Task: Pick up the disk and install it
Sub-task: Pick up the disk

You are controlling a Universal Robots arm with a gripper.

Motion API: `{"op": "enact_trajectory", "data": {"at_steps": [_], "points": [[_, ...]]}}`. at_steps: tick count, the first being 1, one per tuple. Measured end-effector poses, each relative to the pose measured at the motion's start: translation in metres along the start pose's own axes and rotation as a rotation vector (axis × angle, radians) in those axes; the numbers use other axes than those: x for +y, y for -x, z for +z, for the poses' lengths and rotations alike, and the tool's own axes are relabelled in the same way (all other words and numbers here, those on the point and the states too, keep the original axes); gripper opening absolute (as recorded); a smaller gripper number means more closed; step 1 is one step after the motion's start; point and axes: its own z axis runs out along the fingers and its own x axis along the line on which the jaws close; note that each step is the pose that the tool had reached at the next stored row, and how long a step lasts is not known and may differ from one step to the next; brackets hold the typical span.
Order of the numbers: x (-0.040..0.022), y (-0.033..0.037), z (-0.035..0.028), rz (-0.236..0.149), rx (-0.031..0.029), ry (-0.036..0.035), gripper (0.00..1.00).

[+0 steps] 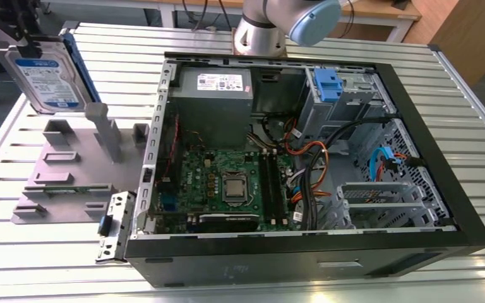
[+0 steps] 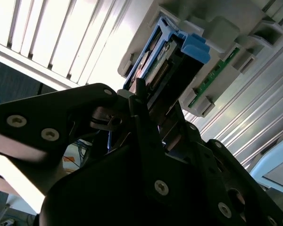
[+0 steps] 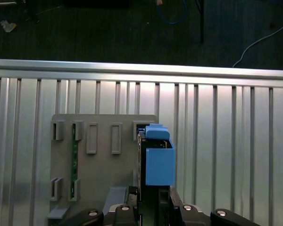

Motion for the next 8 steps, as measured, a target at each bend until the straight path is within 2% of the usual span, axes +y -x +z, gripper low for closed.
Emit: {"op": "enact_trajectory", "data": {"at_steps": [5, 8], "points": [[0.0005, 0.0006, -0.0161, 0.0, 0.0001, 0.0001, 0.35], [0.0008, 0.0009, -0.0237, 0.0, 0.0, 0.0, 0.35]]}}
